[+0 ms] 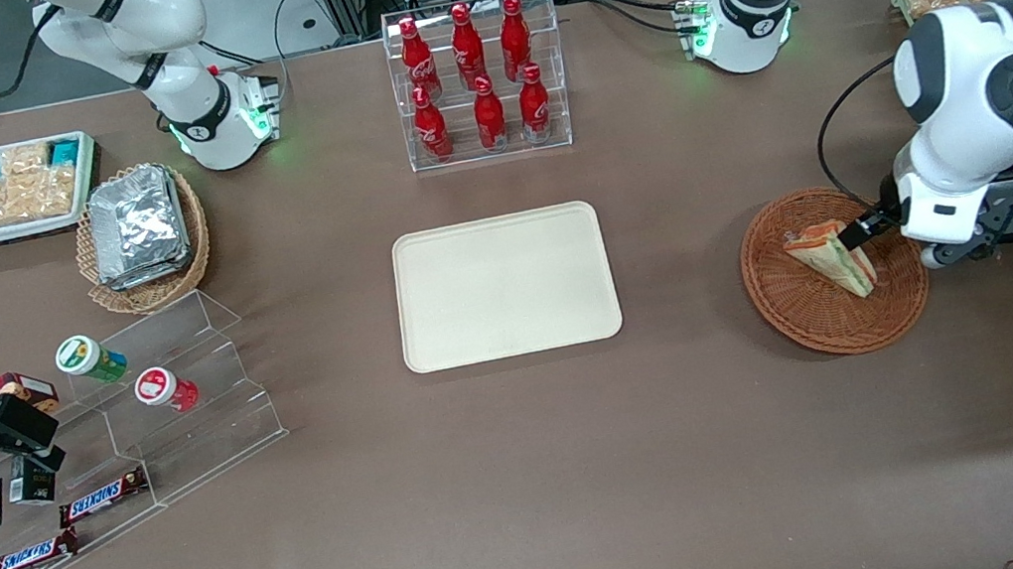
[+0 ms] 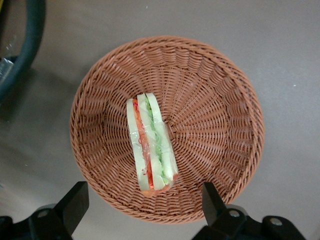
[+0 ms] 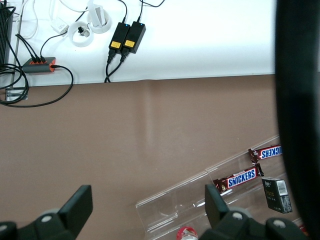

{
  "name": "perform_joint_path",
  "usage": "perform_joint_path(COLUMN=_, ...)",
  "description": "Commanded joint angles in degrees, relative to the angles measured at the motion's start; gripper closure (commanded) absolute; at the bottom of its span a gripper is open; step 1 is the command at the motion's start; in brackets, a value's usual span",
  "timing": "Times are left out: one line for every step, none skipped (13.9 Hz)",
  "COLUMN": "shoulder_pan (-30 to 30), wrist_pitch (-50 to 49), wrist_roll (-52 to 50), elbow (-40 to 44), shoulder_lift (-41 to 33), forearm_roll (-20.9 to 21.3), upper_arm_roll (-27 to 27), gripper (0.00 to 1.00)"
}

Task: Place sandwich from basket to tray
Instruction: 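Lower the open left gripper over the sandwich in the wicker basket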

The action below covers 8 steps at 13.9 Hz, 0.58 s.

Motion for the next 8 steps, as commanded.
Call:
perform_joint_path(shoulder_pan=-0.14, wrist_pitch=5.18, wrist_roll=-3.7, elbow=-4.88, shoulder_lift=-2.08, forearm_roll=0.66, upper_arm_roll=-0.03, gripper=0.0)
perform_joint_path(shoulder_pan=-0.14, wrist_pitch=7.64, wrist_roll=-4.67, elbow=-6.63, shoulder_lift=-1.99, forearm_roll=0.65, upper_arm_roll=-0.03, gripper=0.0)
perform_joint_path(shoulder_pan=-0.05, wrist_pitch=10.36, wrist_roll=-5.73, elbow=-8.39, shoulder_lift=-1.64, forearm_roll=0.65, upper_arm_roll=-0.03, gripper=0.0)
perform_joint_path(shoulder_pan=-0.05, wrist_pitch=13.18, wrist_roll=-6.96, elbow=-9.97, shoulder_lift=-1.38, forearm_roll=0.65, upper_arm_roll=-0.03, gripper=0.0)
perform_joint_path(shoulder_pan=-0.05, wrist_pitch=16.08, wrist_roll=-8.01, elbow=-11.73, shoulder_lift=-0.68, forearm_roll=0.65, upper_arm_roll=-0.03, gripper=0.0)
perform_joint_path(shoulder_pan=-0.05, wrist_pitch=18.89, wrist_roll=-8.81, elbow=-13.23, shoulder_lift=-0.06, forearm_roll=0.65, upper_arm_roll=-0.03, gripper=0.0)
perform_joint_path(shoulder_pan=0.04, wrist_pitch=21.7, wrist_roll=-9.25, elbow=-14.81, shoulder_lift=0.64, forearm_roll=0.65, upper_arm_roll=0.06, gripper=0.0)
perform_joint_path(shoulder_pan=0.3, wrist_pitch=24.34, wrist_roll=-9.25, elbow=-16.13, shoulder_lift=1.43, forearm_roll=0.65, upper_arm_roll=0.06, gripper=0.0)
